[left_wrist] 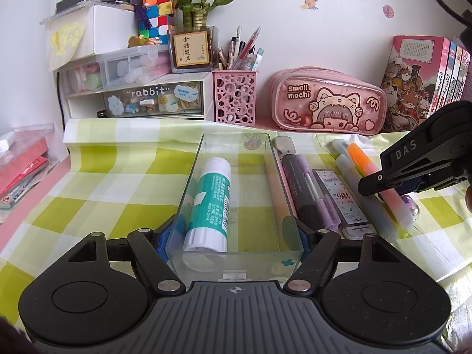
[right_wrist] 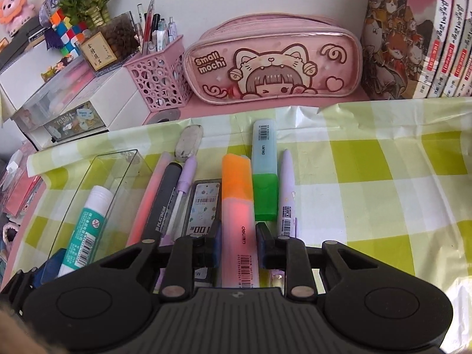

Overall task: Organize stationery
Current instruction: 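Move the right tool to the orange highlighter and grasp it, then carry the orange highlighter into the clear box and open the right tool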

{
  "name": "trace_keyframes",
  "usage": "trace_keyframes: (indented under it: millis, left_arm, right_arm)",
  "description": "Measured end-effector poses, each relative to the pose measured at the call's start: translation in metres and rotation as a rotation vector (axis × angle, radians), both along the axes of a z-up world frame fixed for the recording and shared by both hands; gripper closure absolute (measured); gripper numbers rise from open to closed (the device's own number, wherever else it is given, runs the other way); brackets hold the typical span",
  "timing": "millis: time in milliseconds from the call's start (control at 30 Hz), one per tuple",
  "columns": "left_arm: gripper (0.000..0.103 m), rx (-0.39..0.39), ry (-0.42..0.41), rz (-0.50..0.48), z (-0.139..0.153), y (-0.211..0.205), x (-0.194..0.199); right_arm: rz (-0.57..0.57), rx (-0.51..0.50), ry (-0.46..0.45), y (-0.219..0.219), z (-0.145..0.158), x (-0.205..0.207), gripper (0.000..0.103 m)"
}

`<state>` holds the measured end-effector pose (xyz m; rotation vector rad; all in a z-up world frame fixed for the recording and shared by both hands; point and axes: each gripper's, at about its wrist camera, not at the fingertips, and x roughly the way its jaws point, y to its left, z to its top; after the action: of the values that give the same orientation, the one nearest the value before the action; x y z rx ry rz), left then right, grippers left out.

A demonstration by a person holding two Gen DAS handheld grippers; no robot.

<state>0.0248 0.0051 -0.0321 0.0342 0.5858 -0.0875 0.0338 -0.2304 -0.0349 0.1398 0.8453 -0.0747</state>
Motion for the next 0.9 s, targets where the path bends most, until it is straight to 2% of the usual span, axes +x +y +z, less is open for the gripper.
trace_keyframes:
  millis: [133, 300, 400, 500, 667, 900]
  left_arm:
    - [0.030, 0.001, -0.001, 0.000, 0.000, -0.001, 0.000]
    - [0.030, 0.001, -0.001, 0.000, 0.000, -0.002, 0.000]
    - [0.030, 0.002, -0.004, -0.001, 0.000, -0.002, -0.001]
    - [0.030, 0.004, -0.007, -0.001, 0.000, -0.002, -0.002]
    - [0.030, 0.001, -0.008, -0.004, -0.001, 0.000, -0.002]
    - [0.030, 0.002, -0.009, -0.004, -0.001, 0.000, -0.001]
  right_arm:
    - [-0.011, 0.033, -0.033, -0.007, 0.008, -0.007, 0.088]
    - [-0.009, 0.092, -0.021, -0.007, 0.005, -0.008, 0.088]
    - [0.044, 0.127, -0.050, 0.008, 0.015, -0.010, 0.087]
    - [0.122, 0.213, -0.053, 0.027, 0.025, -0.006, 0.087]
    - [0.189, 0.342, 0.010, 0.059, 0.021, 0.016, 0.087]
    - [0.180, 0.335, 0.080, 0.077, 0.009, 0.039, 0.087]
